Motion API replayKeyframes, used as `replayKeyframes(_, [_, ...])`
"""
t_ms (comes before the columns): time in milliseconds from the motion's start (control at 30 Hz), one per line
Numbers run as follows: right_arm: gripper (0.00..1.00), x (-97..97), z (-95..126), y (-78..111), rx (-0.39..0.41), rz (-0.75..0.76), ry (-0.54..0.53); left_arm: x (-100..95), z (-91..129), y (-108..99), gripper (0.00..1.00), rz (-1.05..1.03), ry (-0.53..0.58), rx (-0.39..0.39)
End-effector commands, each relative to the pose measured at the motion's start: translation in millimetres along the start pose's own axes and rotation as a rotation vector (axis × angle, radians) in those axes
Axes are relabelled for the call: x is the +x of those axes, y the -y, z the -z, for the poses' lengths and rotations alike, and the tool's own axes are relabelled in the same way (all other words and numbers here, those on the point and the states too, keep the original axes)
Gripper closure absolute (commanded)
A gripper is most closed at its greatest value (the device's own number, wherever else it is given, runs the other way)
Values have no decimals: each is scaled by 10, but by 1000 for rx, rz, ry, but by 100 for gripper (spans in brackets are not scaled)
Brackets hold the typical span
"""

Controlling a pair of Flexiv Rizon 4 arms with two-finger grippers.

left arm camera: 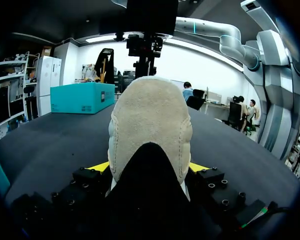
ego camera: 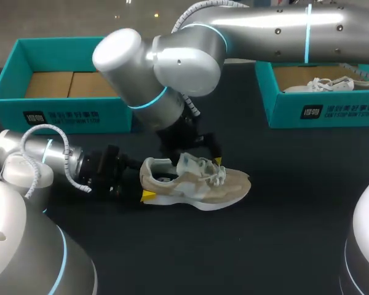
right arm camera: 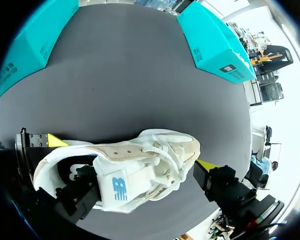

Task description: Take the shoe out of the shoebox, open the shoe tongue, remove and reinsert the insole, then place the shoe into the shoebox

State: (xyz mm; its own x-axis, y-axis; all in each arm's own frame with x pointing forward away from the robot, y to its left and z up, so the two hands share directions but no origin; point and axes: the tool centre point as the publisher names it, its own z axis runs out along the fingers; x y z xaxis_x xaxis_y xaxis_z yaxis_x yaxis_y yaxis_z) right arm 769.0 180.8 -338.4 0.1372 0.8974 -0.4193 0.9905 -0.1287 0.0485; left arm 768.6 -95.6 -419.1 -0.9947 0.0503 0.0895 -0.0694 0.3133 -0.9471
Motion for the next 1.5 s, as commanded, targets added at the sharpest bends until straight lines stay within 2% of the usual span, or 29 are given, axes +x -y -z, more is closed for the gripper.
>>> replayKeyframes(33, [12,-108,21,53,4,-179,-60,10,-3,1,100,0,1,-2])
replayKeyframes(67, [25,-108,28,56,8,-179,-66,10,-3,1,100,0,1,-2])
replayKeyframes(133, [43,-104,37,62,17,-183,-80,10,-3,1,100,0,1,-2])
replayKeyframes(233, [56,-98,52,72,45,-188,-127,10,-3,1,100,0,1,-2])
replayKeyframes(333, [62,-94,75,82,64,-196,-168,10,-3,1,100,0,1,-2])
replayKeyframes(433, [60,-92,77,65,80,-200,-214,10,-3,1,100,0,1,-2])
replayKeyframes(533, [67,-132,39,38,104,-219,-263,10,-3,1,100,0,1,-2])
replayKeyframes(933, [64,-453,-127,33,121,-302,-296,10,-3,1,100,0,1,-2])
replayKeyframes(1167, [59,-559,-80,63,99,-333,-320,10,-3,1,100,0,1,-2])
replayKeyframes(1267, [65,-566,-42,62,96,-334,-334,10,-3,1,100,0,1,-2])
replayKeyframes(1300, [71,-570,-32,62,93,-335,-339,10,-3,1,100,0,1,-2])
replayKeyframes(1367, [86,-573,-20,61,90,-336,-358,10,-3,1,100,0,1,-2])
replayKeyframes(1400, [100,-575,-18,61,88,-341,-366,10,-3,1,100,0,1,-2])
replayKeyframes(1500, [100,-595,-38,58,97,-356,-395,10,-3,1,100,0,1,-2])
